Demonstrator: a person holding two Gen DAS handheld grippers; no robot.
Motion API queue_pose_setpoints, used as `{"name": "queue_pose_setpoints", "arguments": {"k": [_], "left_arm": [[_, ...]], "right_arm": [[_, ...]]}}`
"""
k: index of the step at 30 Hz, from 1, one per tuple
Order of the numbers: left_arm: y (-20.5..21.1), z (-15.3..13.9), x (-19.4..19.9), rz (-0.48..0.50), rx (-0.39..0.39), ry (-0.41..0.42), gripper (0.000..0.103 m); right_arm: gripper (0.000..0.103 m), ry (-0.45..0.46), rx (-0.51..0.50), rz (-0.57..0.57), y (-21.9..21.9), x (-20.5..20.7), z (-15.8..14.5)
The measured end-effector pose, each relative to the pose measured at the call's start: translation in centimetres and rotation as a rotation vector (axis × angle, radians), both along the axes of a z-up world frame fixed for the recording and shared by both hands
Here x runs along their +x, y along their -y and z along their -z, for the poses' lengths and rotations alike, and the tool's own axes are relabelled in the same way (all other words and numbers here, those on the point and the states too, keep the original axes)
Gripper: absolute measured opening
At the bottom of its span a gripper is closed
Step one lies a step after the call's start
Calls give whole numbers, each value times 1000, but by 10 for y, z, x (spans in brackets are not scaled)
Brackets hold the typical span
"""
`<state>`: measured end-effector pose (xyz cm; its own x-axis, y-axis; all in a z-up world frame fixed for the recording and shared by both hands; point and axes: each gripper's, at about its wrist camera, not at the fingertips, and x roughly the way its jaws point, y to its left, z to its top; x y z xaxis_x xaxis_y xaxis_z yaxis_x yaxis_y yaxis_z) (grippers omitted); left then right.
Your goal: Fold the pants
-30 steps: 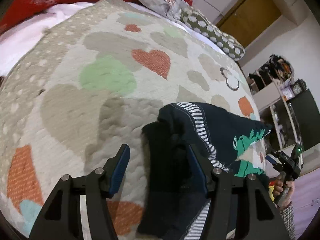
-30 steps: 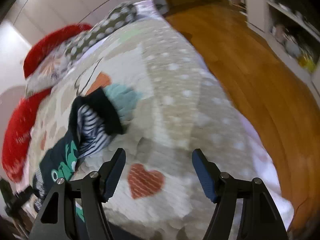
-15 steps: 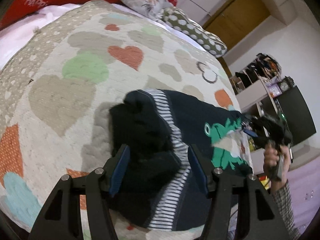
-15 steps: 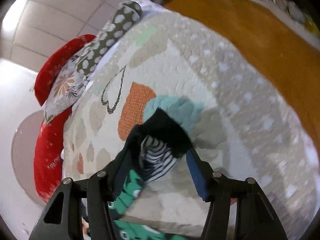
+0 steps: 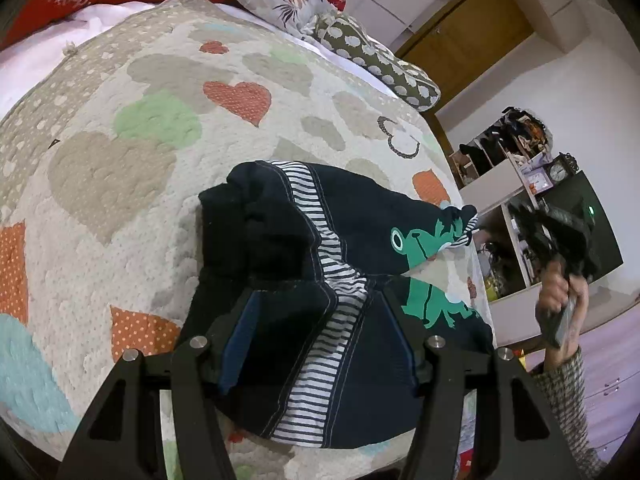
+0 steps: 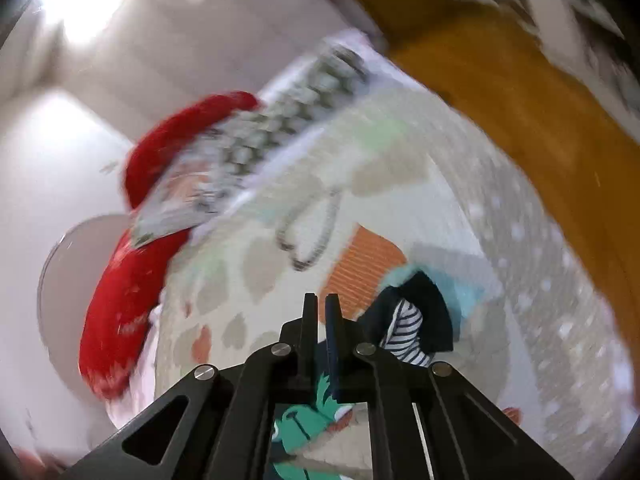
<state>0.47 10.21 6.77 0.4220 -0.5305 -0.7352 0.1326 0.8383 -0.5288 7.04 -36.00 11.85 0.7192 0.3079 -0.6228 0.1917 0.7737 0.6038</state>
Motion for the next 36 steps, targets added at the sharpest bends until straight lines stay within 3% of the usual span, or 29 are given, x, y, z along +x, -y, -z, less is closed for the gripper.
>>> {"name": "queue_pose_setpoints", "arguments": {"k": [2,4,7,8,10,11,14,18,20,21,23,26,29,31,34,36], "left_arm": [[-1,1,-2,0,-5,1,59],[-3,3,-3,-6,-13,-4,59],[-5,4,-6,-22,-27,-5,59],[-5,4,-8,-28,-35,-5,59],[-7,3,-13,-39,-55,-1,59],[-8,3,-16,-43,-66,1,60],[-13,5,-22,-60,-98,-2,62],[-18,9,-27,-74,-110,-11,62],[-21,11,-30,-78,-112,-12,62],[-23,11,-31,-78,-116,-12,62],[-25,10,-32,-77,-124,-7,62],[-29,11,-33,-82,-134,-2,62],[-31,13,-37,-83,-150,-1,62],[-31,17,-38,-83,-154,-7,62],[-30,23,-38,-88,-156,-31,62],[-29,23,-40,-87,-157,-37,62]], "right_arm": [[5,15,-41,-11,5,-21,0],[8,-38,-113,27,11,-32,12],[10,-110,-29,-10,25,-36,32],[16,-110,-1,-10,26,-36,34],[62,-113,54,4,25,-28,36],[66,-118,89,15,23,-19,38],[66,-155,113,39,16,2,44],[64,-304,107,115,5,38,66],[34,-375,80,182,5,48,78],[9,-406,59,186,4,52,82],[7,-407,12,177,-1,57,76],[7,-265,-45,105,-17,54,36],[7,-63,-39,-6,-28,30,-9],[7,-2,-32,-42,-24,7,-16],[8,-51,-70,-15,-7,-17,10],[9,-179,-80,40,15,-32,55]]}}
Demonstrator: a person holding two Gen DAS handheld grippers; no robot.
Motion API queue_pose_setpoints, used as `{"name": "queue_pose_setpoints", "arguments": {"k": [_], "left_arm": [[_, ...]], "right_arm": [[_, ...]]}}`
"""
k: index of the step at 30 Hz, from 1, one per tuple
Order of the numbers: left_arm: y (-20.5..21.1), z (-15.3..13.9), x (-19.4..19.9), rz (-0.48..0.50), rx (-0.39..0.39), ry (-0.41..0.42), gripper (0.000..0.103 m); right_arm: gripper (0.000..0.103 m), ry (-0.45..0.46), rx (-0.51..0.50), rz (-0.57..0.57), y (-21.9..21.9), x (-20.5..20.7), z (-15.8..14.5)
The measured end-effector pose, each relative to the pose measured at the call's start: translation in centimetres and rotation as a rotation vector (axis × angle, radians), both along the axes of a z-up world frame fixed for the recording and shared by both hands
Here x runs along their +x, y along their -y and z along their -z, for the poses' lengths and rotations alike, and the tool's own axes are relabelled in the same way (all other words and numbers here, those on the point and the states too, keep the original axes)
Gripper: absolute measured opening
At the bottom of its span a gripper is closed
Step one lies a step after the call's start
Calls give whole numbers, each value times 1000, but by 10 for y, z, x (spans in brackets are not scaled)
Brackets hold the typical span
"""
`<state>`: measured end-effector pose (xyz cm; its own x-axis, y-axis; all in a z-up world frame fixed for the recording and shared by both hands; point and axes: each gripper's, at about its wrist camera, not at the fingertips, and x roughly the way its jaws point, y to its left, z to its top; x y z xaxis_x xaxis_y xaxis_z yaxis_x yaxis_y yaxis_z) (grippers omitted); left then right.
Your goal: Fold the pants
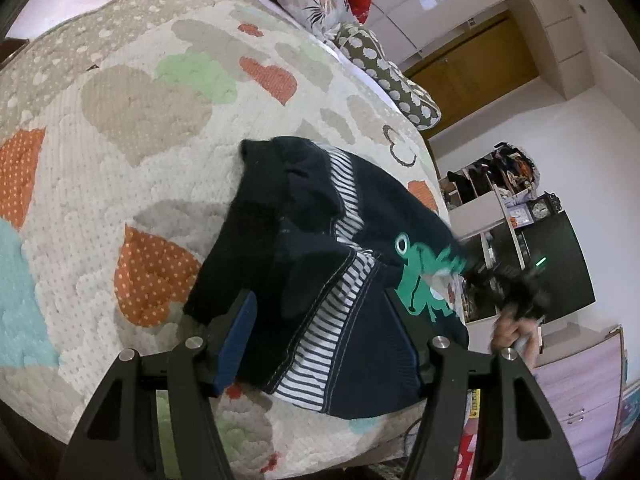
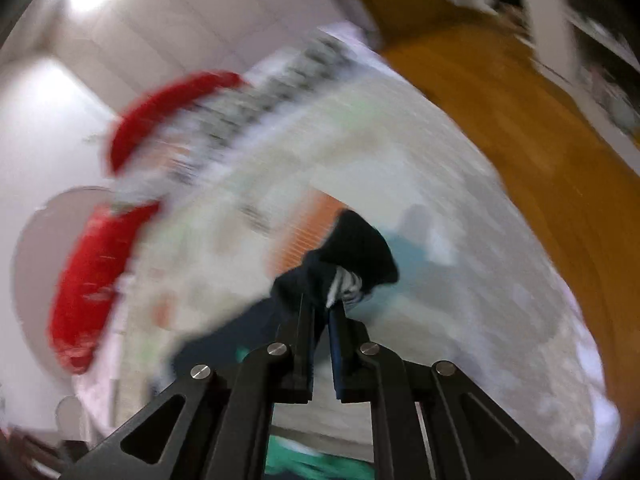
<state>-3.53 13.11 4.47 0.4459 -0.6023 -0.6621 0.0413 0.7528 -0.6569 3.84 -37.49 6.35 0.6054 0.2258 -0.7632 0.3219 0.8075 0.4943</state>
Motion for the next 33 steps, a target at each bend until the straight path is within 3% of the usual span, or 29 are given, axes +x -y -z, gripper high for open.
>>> {"name": "queue_pose_setpoints", "arguments": {"k": [2,4,6,9,10,16,19,23,28,29,30,31,32,33], "left_arm": [[1,-3,-2,2,13,6,62],[1,-8,-4,-4,24,13,62],[1,-11,-5,-15,25,16,64],[3,-14,-4,-23,29,21,66],[5,-15,-3,-16,41,21,66],[17,-31,32,24,139,47,66],[25,-35,65,68,159,47,73],[34,-19,128,129,141,-8,76],[50,18,173,181,206,-85,76],[54,21,176,188,192,-87,73],[57,20,175,204,182,-84,63],[61,19,174,219,184,-80,18],[65,18,172,227,189,-86,7],[67,16,170,222,201,-72,7]], "right_arm": [[9,-92,55,59,20,-16,39],[13,-98,157,93,36,-38,64],[22,-66,184,103,43,-52,63],[47,-24,75,100,43,-65,44],[49,-11,44,96,41,-68,36],[49,34,-37,72,41,-78,7],[49,36,-78,37,35,-80,3],[49,18,-98,10,24,-76,6],[49,13,-65,8,19,-84,13],[49,12,-68,4,17,-87,14],[49,10,-73,0,16,-89,15],[49,10,-80,-2,16,-91,15],[49,9,-87,-2,15,-92,15],[49,6,-100,-3,14,-94,16]]}}
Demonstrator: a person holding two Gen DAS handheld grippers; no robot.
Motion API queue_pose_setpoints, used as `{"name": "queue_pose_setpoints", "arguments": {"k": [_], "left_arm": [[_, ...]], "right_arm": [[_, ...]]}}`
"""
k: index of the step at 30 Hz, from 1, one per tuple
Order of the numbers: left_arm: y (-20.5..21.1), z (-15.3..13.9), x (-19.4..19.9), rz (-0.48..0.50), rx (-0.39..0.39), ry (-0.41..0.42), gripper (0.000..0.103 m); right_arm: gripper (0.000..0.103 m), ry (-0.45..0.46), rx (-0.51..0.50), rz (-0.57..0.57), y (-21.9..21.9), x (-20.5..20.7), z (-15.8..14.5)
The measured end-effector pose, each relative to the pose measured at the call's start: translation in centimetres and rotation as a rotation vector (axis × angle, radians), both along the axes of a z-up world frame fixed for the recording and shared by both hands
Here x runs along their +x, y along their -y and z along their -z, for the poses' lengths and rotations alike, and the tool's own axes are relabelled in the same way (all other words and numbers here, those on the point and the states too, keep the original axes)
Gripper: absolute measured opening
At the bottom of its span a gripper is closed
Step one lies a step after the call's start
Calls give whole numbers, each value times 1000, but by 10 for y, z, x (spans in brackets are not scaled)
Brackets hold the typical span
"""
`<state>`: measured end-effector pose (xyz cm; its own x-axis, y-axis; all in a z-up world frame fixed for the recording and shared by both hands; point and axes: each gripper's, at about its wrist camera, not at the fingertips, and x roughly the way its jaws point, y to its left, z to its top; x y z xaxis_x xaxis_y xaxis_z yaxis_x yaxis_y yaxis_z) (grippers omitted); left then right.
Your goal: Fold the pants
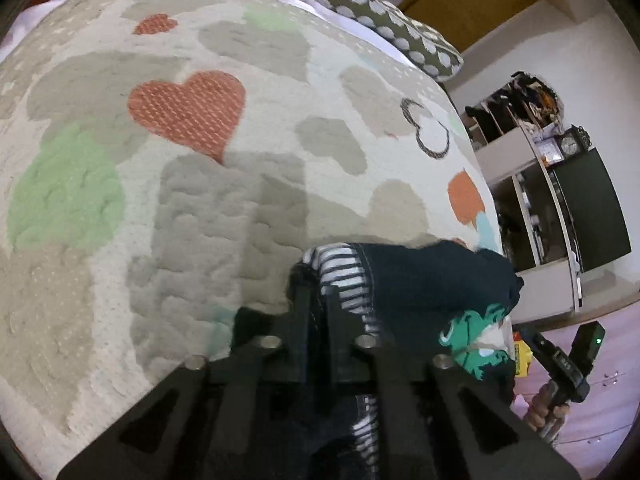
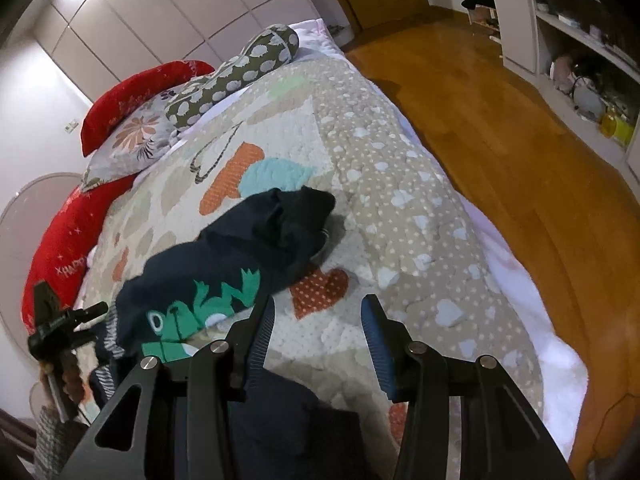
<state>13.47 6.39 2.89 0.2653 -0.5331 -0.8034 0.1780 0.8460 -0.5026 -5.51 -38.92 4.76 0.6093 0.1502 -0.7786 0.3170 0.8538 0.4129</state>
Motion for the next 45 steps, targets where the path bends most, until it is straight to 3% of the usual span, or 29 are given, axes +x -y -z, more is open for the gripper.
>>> {"name": "queue_pose_setpoints", "arguments": {"k": [2,5,8,12,15,17,19,24,27,29,32,33,34,35,36,37,40,45], "left_arm": [[2,-5,-3,-2,51,40,7],[-11,-15,-2,-57,68,67,6],[-30,-26,3,-129,162,109,7],[-37,-23,5,-118,213,89,10],[-42,-29,1,-131,160,106,22],[-44,-35,1,-134,103,127,44],[-44,-41,2,-137,83,151,53],[-20,-28,24,-7,68,85,65],[-9,-17,36,28,69,58,65],[-3,-11,45,35,60,46,74],[6,-3,54,65,29,6,76],[11,-3,53,81,42,7,75],[15,-4,52,99,72,18,55],[20,-4,49,114,117,27,10],[24,-1,47,134,170,26,5],[26,-2,44,139,192,38,5],[28,-13,35,128,216,104,5],[23,-49,18,75,191,210,5]], "right_arm": [[49,-2,-20,-2,-1,-1,1],[49,-1,-29,-4,-3,0,1],[49,3,-24,-13,-6,2,-1],[49,9,-48,-33,-13,13,-8],[49,31,-63,-60,-20,25,-17],[53,35,-84,-100,-29,36,-23],[59,42,-126,-154,-42,50,-28],[65,19,-234,-361,-79,94,-28],[65,-38,-353,-474,-101,124,-17],[65,-66,-403,-522,-110,137,-10],[65,-124,-436,-595,-121,153,6],[65,-130,-445,-611,-125,155,10],[58,-136,-446,-625,-127,156,12],[46,-141,-440,-638,-130,157,14],[14,-145,-426,-648,-131,157,15],[8,-151,-413,-650,-133,157,16],[6,-121,-430,-611,-129,157,9],[6,-46,-438,-525,-120,152,-19]]}}
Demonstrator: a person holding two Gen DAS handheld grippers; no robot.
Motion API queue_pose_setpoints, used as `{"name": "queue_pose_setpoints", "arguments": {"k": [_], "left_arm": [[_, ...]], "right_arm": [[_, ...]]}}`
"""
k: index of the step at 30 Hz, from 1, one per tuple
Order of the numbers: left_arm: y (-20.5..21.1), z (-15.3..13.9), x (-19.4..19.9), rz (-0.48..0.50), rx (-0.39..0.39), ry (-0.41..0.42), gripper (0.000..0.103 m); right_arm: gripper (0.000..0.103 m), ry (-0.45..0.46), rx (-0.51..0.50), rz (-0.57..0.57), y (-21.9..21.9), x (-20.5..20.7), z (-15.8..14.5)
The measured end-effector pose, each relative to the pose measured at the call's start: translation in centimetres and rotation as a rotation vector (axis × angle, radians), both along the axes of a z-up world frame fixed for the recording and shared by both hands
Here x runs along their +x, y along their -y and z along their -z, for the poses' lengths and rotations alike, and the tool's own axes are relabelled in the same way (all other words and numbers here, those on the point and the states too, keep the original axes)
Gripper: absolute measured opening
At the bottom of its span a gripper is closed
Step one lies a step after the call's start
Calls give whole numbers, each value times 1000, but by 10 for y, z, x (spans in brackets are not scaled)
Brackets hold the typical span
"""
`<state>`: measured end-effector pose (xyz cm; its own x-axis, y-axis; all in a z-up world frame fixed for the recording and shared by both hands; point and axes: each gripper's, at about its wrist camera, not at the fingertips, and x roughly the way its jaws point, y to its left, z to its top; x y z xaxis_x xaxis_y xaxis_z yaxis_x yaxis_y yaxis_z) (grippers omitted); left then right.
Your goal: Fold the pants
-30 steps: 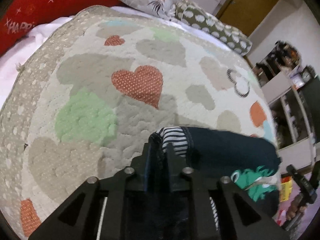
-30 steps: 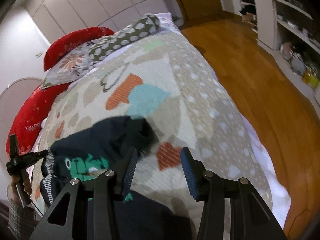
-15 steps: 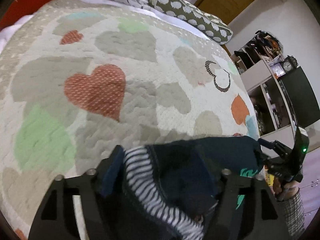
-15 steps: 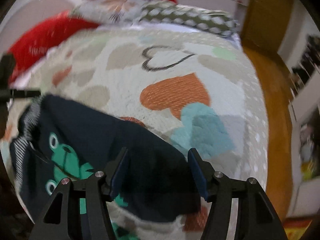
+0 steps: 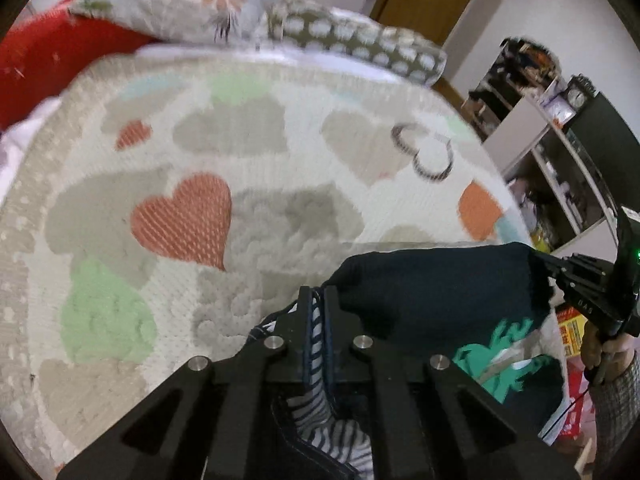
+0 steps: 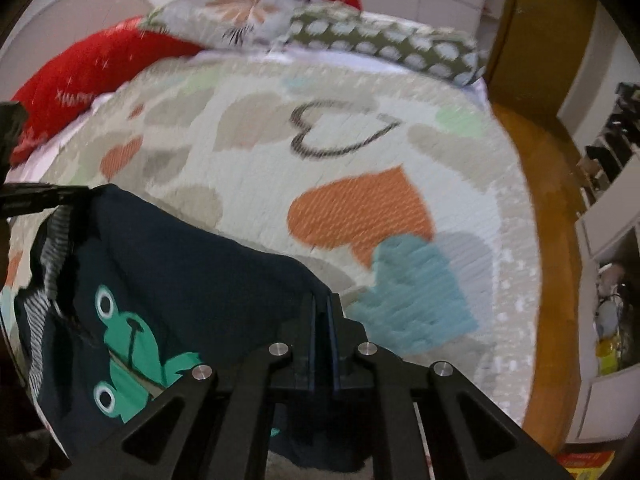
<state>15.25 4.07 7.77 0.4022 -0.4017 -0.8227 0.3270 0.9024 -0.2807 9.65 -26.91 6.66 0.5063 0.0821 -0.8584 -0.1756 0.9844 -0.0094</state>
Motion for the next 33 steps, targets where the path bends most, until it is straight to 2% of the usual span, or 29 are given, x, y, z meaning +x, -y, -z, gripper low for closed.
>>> {"name": "queue_pose_setpoints", "arguments": {"k": [6,9,13,16,18,23,28,30,32,33], "left_arm": [[-13,-39,-55,-7,-50,122,5],[-25,-46,-91,-19,-87,158,4],[-43,-46,-138,-52,-128,192,4],[-54,-36,-168,-70,-153,191,4],[-61,-26,-187,-87,-176,178,0],[-83,-5,-224,-141,-285,117,0],[-92,5,-237,-168,-329,66,1],[-92,1,-227,-178,-368,47,16],[-88,-6,-215,-193,-415,41,63],[-84,-9,-208,-208,-435,42,70]], "right_arm": [[6,107,-15,9,-2,-41,-37],[6,128,-5,1,-3,-75,-44],[6,132,10,-9,-6,-126,-36],[5,118,23,-12,-9,-157,-23],[4,102,36,-5,-9,-176,-13],[4,44,96,19,-7,-212,16],[4,2,99,56,-5,-237,38],[4,-13,146,60,-3,-242,37],[6,-15,215,69,-1,-240,33],[10,-9,249,77,0,-237,30]]}}
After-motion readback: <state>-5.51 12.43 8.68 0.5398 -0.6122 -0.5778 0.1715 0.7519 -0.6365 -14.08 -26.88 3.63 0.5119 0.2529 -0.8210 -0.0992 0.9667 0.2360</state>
